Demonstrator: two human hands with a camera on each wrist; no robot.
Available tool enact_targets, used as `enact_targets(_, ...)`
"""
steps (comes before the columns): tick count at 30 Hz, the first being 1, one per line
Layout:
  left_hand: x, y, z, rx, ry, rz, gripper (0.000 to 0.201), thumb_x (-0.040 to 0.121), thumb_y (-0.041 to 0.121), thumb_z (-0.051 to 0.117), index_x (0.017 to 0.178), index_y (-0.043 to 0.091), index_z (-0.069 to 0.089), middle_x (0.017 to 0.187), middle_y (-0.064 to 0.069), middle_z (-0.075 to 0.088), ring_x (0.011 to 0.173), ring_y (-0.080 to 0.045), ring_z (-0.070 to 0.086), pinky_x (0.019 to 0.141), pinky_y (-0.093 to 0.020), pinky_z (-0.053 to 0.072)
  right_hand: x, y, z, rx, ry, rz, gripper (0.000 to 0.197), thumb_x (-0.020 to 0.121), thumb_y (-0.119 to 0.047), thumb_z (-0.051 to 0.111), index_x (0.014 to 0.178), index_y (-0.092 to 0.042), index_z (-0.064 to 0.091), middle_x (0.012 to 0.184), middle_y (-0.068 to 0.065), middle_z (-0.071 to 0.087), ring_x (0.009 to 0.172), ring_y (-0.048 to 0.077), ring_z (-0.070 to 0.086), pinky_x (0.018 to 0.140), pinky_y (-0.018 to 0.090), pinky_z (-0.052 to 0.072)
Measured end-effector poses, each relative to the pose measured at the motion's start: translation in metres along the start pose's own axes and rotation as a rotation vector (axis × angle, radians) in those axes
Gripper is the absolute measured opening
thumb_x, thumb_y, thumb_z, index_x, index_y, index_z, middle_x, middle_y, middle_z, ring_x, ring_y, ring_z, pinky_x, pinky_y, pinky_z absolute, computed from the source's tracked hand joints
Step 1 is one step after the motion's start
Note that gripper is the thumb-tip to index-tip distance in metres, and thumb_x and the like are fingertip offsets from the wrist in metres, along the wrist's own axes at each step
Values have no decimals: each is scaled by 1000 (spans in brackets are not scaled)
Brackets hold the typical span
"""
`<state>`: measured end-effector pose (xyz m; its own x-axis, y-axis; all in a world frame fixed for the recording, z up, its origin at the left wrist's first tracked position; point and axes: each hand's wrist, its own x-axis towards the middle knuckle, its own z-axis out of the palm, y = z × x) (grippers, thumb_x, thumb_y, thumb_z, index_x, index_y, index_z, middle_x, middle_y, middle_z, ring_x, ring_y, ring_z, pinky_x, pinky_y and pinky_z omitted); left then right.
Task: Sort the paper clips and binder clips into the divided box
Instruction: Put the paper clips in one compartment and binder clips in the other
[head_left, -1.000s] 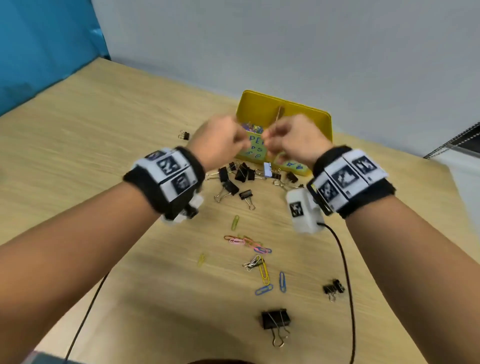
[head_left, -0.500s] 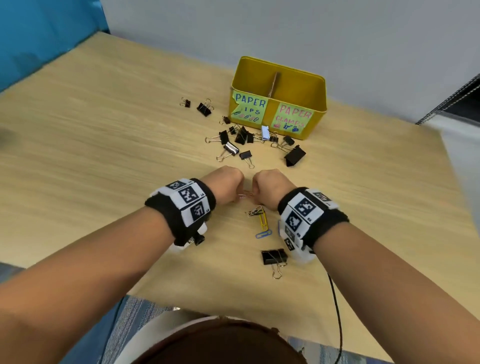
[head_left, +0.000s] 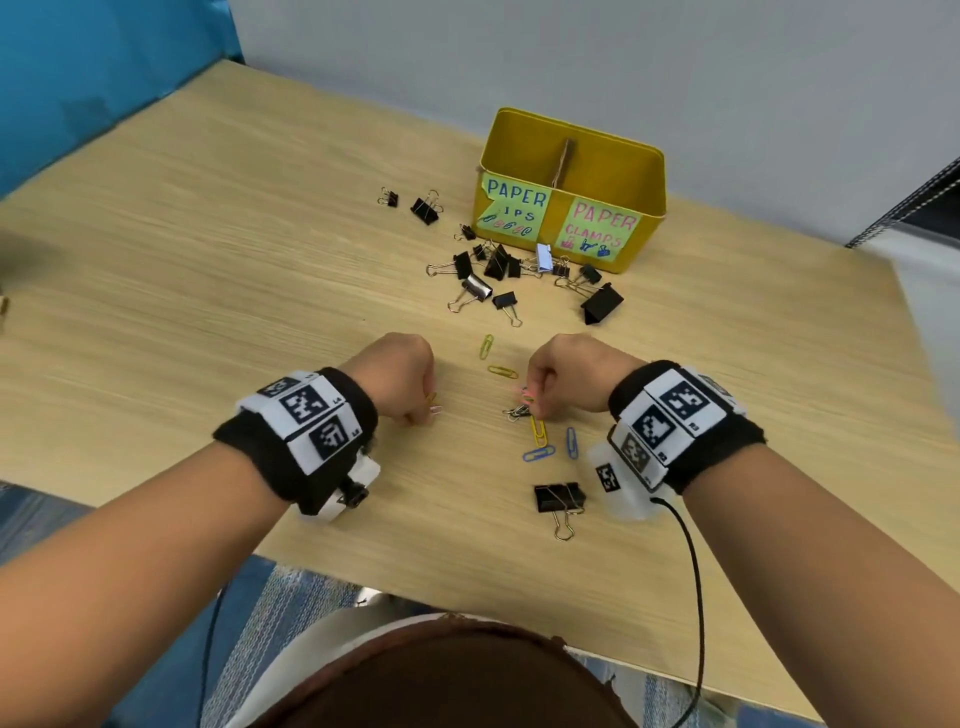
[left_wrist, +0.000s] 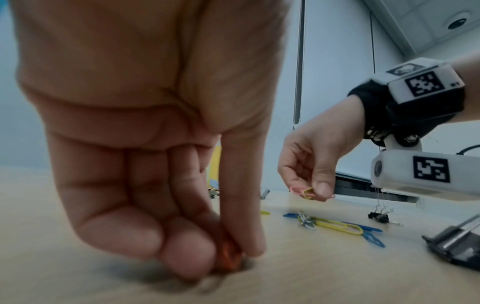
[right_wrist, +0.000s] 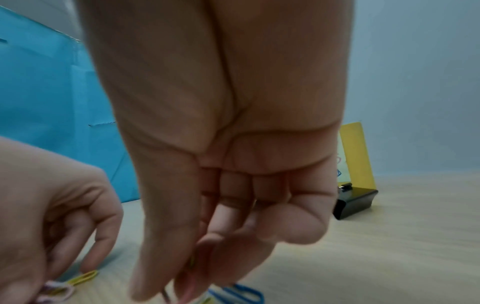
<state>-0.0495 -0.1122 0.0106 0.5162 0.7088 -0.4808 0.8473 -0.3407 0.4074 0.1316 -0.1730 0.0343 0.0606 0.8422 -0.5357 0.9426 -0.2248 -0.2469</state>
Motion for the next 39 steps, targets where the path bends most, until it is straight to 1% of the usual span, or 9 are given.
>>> enact_targets(4, 5, 7, 5, 71, 38, 13, 16, 72, 9, 75, 87, 5, 70, 82, -4, 63, 76, -18, 58, 68, -24, 45, 1, -4, 7, -29, -19, -36, 31, 75, -15, 74, 105, -14, 67, 84, -3, 52, 85, 14, 51, 58, 16, 38)
enact_targets(6, 8, 6, 4, 66, -7, 24, 15, 73, 7, 74, 88, 7, 71, 86, -4, 63, 81, -17, 58, 70, -24, 43, 5, -6, 13, -45, 8, -62, 33, 75, -15, 74, 107, -14, 66, 79, -6, 49, 85, 13, 48, 57, 18, 37)
enact_targets(10, 12, 8, 4, 115, -48, 87, 14, 78, 7, 71, 92, 9, 70, 88, -1, 58, 87, -18, 57, 73, -22, 42, 11, -4, 19, -57, 68, -67, 27, 76, -12, 72, 103, -13, 67, 83, -4, 52, 84, 13, 49, 70, 25, 41)
enact_targets(17, 36, 32, -9, 34, 163, 158, 9, 81, 9, 66, 90, 11, 68, 102, -8, 67, 94, -22, 61, 80, -28, 47, 16, 6, 20, -78, 83, -80, 23, 79, -14, 70, 101, -9, 67, 114, 8, 52, 108, 23, 51, 89, 32, 46)
enact_targets(21, 52, 44, -9, -72, 150, 69, 41, 72, 14, 78, 110, 10, 63, 113, -9, 62, 104, -22, 59, 84, -28, 47, 16, 13, 18, -22, 92, -87, 19, 81, -11, 65, 100, -7, 64, 96, 3, 55, 93, 18, 51, 77, 25, 40)
enact_targets(24, 56, 49, -2, -55, 163, 47, 49, 70, 17, 79, 115, 7, 61, 118, -11, 60, 108, -23, 58, 88, -29, 48, 16, 18, 19, 46, 118, -66, 20, 80, -12, 67, 99, -8, 64, 89, -2, 53, 87, 15, 49, 73, 22, 37)
enact_targets(33, 54, 56, 10, -47, 165, 89, 48, 67, 26, 82, 107, 6, 63, 113, -10, 59, 110, -23, 53, 87, -30, 45, 18, 36, 10, 232, 157, 3, 28, 82, -18, 68, 107, -6, 67, 85, 3, 58, 80, 13, 52, 56, 7, 34)
enact_targets(36, 55, 59, 13, -17, 127, 116, 34, 70, 20, 80, 98, 5, 67, 108, -12, 65, 104, -25, 59, 85, -30, 47, 16, 45, 3, 303, 191, 21, 26, 84, -18, 66, 105, -4, 69, 85, 9, 64, 78, 14, 55, 56, 6, 37)
enact_targets(39, 54, 63, 14, -10, 70, 143, 21, 78, 12, 72, 97, 4, 71, 110, -13, 67, 103, -27, 62, 86, -29, 47, 17, 53, -3, 363, 202, 60, 21, 83, -14, 67, 103, -6, 69, 76, 1, 63, 67, 12, 57, 54, 6, 40)
